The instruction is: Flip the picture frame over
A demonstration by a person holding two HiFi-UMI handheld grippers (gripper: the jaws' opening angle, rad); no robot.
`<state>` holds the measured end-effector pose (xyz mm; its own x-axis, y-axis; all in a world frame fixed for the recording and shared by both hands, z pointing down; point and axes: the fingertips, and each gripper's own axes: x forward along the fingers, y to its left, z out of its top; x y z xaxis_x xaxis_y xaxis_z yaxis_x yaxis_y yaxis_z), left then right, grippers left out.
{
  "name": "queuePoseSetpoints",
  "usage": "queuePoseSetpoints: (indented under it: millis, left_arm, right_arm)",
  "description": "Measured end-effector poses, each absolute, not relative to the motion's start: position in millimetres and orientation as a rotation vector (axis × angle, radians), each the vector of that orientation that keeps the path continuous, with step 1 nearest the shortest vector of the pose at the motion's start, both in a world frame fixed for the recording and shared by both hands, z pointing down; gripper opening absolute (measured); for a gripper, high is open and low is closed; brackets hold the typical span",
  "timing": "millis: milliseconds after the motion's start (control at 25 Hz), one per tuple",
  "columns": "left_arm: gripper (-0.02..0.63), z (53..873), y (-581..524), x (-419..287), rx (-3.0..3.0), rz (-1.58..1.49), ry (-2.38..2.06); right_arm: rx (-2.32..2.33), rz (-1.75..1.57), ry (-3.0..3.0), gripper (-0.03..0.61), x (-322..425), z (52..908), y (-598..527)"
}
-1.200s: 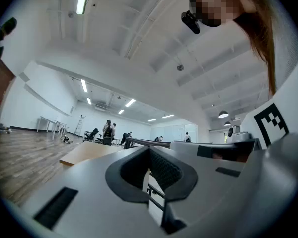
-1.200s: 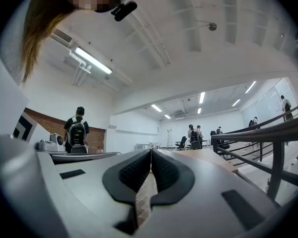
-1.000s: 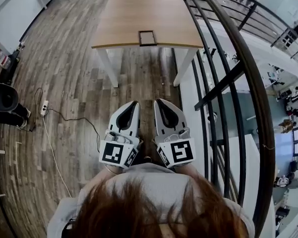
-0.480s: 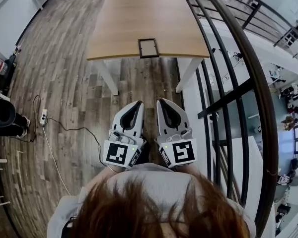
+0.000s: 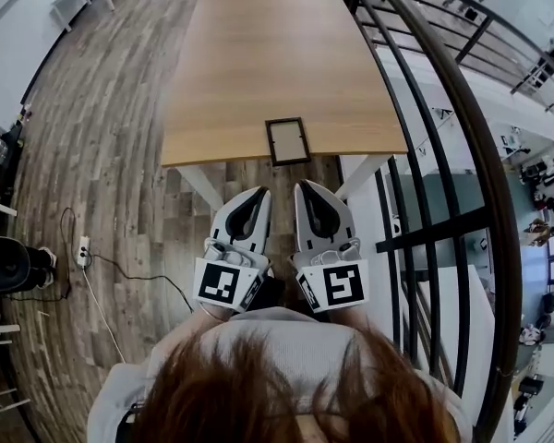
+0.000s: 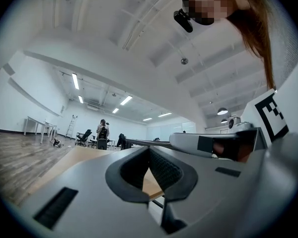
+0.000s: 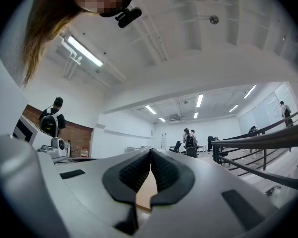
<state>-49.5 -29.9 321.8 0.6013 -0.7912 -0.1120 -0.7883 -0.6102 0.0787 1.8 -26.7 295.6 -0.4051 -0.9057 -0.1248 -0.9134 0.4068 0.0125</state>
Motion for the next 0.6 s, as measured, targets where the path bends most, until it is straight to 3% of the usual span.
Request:
queuePoseSetpoints:
  millis: [600]
  left_arm:
    - [0.006, 347, -104, -39, 2.636, -0.22, -1.382]
  right_arm:
    - [-1.737, 0.062, 2.653, 0.015, 29, 329, -108]
